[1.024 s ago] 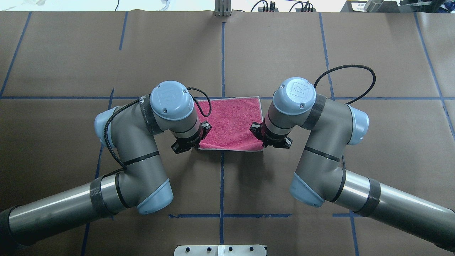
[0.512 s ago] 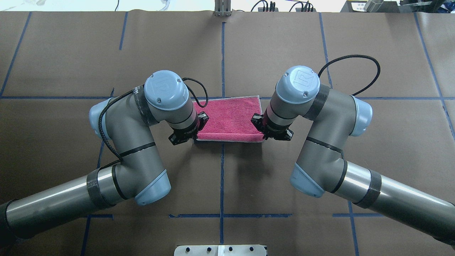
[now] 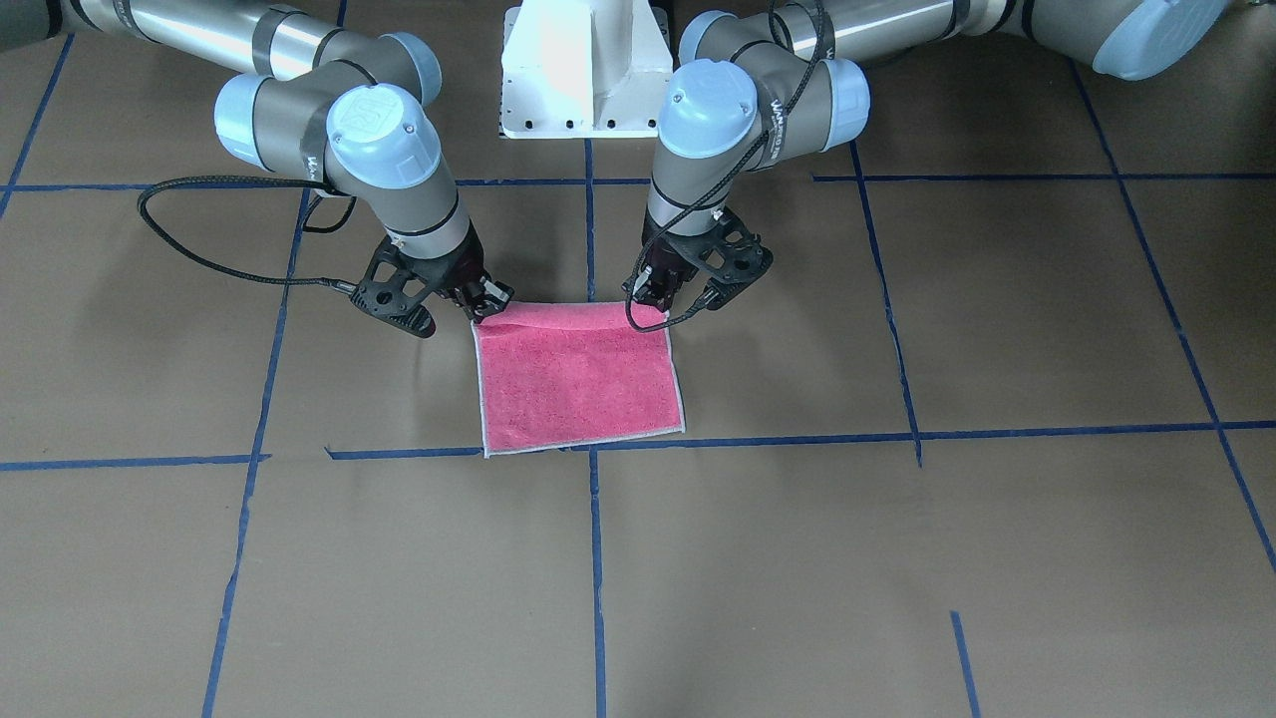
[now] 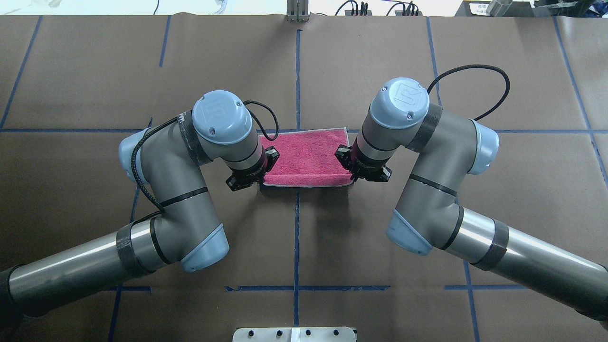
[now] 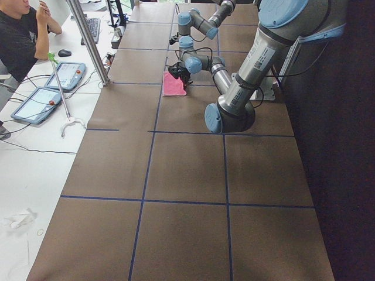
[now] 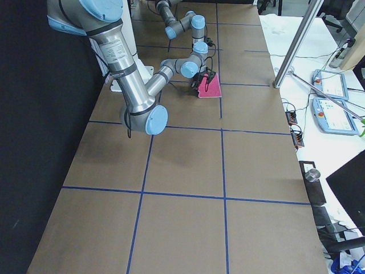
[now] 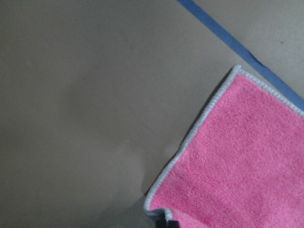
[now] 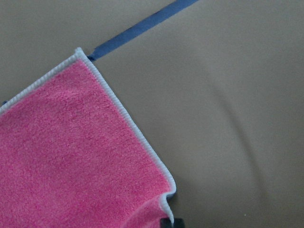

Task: Fold towel twice with both arms
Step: 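Lift the near towel edge with both grippers and carry it away from the robot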

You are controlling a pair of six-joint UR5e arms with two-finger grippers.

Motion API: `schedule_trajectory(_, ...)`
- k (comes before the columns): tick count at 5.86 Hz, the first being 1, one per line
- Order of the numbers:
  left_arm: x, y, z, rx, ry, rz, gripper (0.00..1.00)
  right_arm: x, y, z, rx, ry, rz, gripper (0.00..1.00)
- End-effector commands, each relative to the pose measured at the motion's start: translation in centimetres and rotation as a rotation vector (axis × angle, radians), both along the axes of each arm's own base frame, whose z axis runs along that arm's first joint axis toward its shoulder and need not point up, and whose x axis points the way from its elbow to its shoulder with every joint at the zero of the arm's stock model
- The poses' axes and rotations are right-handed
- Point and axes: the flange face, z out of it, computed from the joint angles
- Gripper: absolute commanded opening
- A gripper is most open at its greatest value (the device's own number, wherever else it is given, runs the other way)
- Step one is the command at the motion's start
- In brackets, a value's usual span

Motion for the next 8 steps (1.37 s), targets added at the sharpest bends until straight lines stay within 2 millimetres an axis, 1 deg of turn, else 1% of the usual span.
schedule_trajectory(1, -0.1, 0.1, -0.6, 0.002, 0.01, -0.001, 0.01, 0.1, -0.4, -0.6, -0.023, -0.019, -0.017, 0.0)
schedule_trajectory(2, -0.1, 0.7, -0.9, -0.032, 0.03, 0.041, 0.01, 0.4, 0.1, -1.0, -0.044, -0.039, -0.034, 0.0)
schedule_trajectory(3, -0.5, 1.2, -1.2, -0.041, 0.044, 0.059, 0.01, 0.4, 0.1, -0.9, -0.05, -0.033, -0.035, 0.0)
schedule_trajectory(5, -1.1, 1.5, -1.5, -0.038, 0.052, 0.06, 0.01, 1.9, 1.3, -1.9, -0.073, -0.013, -0.04, 0.0)
schedule_trajectory(6, -1.4, 1.7, -1.0, -0.04, 0.049, 0.06, 0.01, 1.8, 1.4, -1.7, -0.075, -0.01, -0.043, 0.0)
schedule_trajectory(7, -1.7, 2.1, -1.6, -0.033, 0.059, 0.062, 0.01, 1.8, 1.7, -1.4, -0.076, -0.009, -0.046, 0.0)
schedule_trajectory(8, -1.8, 2.1, -1.6, -0.036, 0.059, 0.06, 0.01, 1.8, 1.8, -1.3, -0.076, -0.007, -0.046, 0.0)
